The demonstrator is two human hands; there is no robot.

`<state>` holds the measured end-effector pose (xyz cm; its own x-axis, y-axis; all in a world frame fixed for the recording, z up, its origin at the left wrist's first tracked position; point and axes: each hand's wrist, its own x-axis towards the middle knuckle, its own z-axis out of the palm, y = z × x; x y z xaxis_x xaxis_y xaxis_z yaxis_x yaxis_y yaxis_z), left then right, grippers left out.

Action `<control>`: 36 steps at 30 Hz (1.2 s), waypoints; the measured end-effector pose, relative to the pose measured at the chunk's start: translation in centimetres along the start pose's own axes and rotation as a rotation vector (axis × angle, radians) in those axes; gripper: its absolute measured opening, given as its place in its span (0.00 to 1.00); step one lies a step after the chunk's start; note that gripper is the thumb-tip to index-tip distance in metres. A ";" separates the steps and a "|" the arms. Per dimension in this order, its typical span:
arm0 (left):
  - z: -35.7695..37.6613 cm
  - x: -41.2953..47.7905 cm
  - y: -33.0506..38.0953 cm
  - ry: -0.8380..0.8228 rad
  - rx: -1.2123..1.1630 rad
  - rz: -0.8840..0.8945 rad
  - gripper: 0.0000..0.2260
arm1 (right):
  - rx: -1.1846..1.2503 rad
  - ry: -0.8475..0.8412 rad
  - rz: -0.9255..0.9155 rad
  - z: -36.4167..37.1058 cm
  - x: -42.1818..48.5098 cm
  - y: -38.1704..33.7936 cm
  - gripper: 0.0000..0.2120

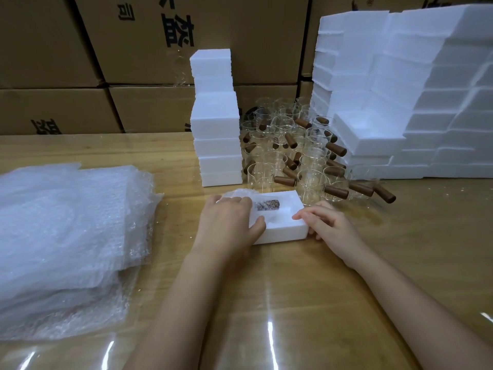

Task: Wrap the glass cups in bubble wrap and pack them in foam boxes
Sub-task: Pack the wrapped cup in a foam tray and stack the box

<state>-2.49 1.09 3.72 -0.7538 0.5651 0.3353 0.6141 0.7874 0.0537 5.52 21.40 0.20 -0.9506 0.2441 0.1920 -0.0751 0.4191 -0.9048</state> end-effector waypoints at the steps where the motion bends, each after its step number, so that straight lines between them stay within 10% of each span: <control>1: 0.1 0.1 0.1 -0.010 0.016 -0.017 0.13 | 0.001 0.001 -0.001 0.0 0.0 0.0 0.11; 14: -1.1 0.0 -0.6 0.143 -0.063 0.024 0.12 | -0.011 -0.010 0.009 0.0 0.2 0.2 0.10; 23: -0.8 0.4 -0.3 -0.087 0.118 0.023 0.14 | 0.004 -0.012 -0.003 -0.1 0.2 0.2 0.10; 36: 0.9 -0.6 -1.4 0.285 -0.298 0.022 0.13 | 0.010 -0.009 -0.010 -0.1 0.2 0.3 0.11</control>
<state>-3.16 -0.14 2.65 -0.6705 0.4569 0.5845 0.7017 0.6464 0.2997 5.31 21.64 -0.03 -0.9524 0.2325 0.1974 -0.0872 0.4127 -0.9067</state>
